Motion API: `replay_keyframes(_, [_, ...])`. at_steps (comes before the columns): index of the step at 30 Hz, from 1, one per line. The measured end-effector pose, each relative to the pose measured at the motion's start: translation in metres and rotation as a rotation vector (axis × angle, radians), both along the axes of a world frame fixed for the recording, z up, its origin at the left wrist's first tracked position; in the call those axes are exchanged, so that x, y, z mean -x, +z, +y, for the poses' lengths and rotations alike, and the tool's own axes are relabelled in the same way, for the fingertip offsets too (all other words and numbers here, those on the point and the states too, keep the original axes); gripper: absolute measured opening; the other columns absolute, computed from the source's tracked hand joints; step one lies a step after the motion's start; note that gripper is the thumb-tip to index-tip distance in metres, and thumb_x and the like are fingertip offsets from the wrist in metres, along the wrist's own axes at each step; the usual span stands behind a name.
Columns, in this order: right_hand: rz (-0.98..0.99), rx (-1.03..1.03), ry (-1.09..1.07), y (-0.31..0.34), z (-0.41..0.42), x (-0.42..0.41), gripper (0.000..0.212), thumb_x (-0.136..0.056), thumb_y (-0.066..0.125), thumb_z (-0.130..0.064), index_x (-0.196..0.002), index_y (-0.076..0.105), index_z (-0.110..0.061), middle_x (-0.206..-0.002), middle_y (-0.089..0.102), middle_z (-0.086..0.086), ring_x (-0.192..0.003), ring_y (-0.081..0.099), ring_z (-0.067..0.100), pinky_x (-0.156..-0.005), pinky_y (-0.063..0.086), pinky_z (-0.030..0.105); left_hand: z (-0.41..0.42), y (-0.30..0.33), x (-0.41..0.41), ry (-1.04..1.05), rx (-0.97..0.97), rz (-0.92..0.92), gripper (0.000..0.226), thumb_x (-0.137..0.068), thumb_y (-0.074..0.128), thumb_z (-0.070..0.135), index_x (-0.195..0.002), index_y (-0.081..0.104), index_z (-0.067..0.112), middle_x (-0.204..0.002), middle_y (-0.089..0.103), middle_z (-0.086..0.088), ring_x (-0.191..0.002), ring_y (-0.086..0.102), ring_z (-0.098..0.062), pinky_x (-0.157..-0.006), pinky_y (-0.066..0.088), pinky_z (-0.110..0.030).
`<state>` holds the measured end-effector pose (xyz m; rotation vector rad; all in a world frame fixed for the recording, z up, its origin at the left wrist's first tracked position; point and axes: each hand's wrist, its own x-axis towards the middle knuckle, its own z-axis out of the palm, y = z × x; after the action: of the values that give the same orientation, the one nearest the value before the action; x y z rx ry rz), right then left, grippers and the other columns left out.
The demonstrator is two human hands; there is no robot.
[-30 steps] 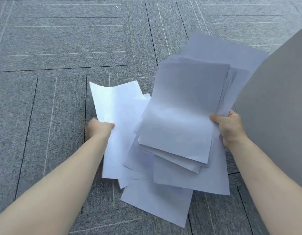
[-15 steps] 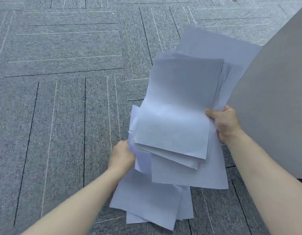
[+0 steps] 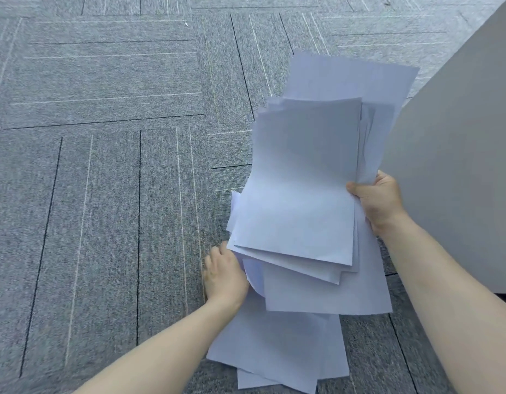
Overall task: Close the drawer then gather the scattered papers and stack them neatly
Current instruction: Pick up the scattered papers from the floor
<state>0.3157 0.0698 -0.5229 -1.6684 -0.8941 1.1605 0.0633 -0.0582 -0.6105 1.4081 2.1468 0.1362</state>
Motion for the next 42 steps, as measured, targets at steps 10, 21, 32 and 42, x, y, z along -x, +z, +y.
replay_keyframes(10, [-0.052, -0.022, 0.005, -0.001, -0.002, -0.003, 0.034, -0.077, 0.058, 0.013, -0.079, 0.070, -0.018, -0.087, 0.069, 0.004, -0.085, 0.062, 0.023, -0.082, 0.051, 0.041, 0.010, 0.003, -0.001, 0.072, 0.062, -0.016, 0.018, -0.081, 0.048, 0.010, -0.097, 0.057, 0.008, -0.107, 0.059, -0.012, -0.106, 0.049, -0.033, -0.080, 0.043, -0.038])
replay_keyframes(21, [-0.059, 0.001, -0.008, 0.002, -0.003, -0.004, 0.029, -0.072, 0.061, 0.007, -0.076, 0.071, -0.019, -0.084, 0.070, 0.003, -0.082, 0.062, 0.023, -0.079, 0.051, 0.039, 0.028, 0.010, 0.057, 0.311, -0.041, -0.504, 0.016, -0.075, 0.067, 0.015, -0.089, 0.059, 0.014, -0.082, 0.064, 0.002, -0.076, 0.062, -0.021, -0.062, 0.045, -0.027])
replay_keyframes(32, [-0.242, 0.069, -0.004, -0.009, -0.006, -0.009, 0.037, -0.075, 0.061, 0.008, -0.066, 0.073, -0.026, -0.073, 0.067, -0.008, -0.081, 0.060, 0.018, -0.076, 0.049, 0.035, 0.058, 0.041, 0.194, 0.685, -0.354, -1.047, 0.034, -0.081, 0.062, -0.008, -0.114, 0.059, 0.001, -0.098, 0.072, -0.009, -0.067, 0.071, -0.011, -0.065, 0.060, -0.029])
replay_keyframes(42, [-0.187, 0.060, 0.038, -0.007, -0.005, -0.001, 0.015, -0.062, 0.061, -0.008, -0.076, 0.067, -0.012, -0.081, 0.062, 0.003, -0.076, 0.054, 0.018, -0.071, 0.044, 0.038, 0.068, 0.064, 0.205, 0.588, -0.269, -1.317, 0.029, -0.084, 0.057, -0.003, -0.111, 0.061, 0.007, -0.087, 0.077, -0.002, -0.076, 0.074, -0.016, -0.070, 0.061, -0.033])
